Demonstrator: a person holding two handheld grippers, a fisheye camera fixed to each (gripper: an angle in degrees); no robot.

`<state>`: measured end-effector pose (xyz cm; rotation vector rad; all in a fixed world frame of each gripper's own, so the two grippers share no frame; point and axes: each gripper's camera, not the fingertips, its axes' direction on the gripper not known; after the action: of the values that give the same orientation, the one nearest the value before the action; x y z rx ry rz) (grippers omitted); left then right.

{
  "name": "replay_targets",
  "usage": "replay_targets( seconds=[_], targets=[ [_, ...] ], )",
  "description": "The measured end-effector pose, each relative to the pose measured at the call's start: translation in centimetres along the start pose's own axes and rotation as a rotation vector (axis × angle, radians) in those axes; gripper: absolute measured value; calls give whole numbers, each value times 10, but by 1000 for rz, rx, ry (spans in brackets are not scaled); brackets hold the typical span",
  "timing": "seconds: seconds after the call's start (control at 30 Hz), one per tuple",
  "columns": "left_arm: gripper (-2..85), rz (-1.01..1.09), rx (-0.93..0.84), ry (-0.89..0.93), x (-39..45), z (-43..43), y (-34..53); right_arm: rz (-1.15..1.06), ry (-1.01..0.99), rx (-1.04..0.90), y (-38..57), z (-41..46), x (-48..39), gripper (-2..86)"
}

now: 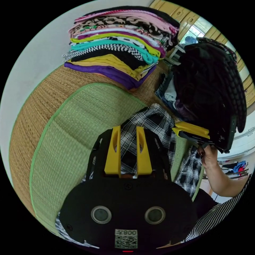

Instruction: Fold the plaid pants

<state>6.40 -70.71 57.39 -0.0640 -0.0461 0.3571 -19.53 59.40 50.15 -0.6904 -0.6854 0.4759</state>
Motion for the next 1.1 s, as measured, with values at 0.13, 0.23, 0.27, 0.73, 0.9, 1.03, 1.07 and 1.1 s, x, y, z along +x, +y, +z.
replay_targets(
  seconds=[0.13,0.23,0.27,0.73,0.9,1.03,1.07,1.1],
  targets=[
    [24,20,30,4,13,6,-28,-15,-50,4,16,-5,20,47],
    [22,43,129,27,22,-3,-36,-46,-56,63,38,-34,27,38],
    [22,48,119,19,23,-1,-39,-42,-39,54,44,-35,32,37],
    [90,281,51,360,91,36,-56,-107,-8,-21,160,-77,66,73],
    [83,318,-54,317,120,71,-64,-46,81,-96,214,-78,76,73],
    [30,325,-109,232,130,85,-68,0,77,-143,218,-68,89,68],
    [26,323,-104,238,130,83,-68,8,63,-146,216,-71,93,66],
    [23,318,-78,253,131,79,-69,10,62,-142,215,-74,94,65]
  ],
)
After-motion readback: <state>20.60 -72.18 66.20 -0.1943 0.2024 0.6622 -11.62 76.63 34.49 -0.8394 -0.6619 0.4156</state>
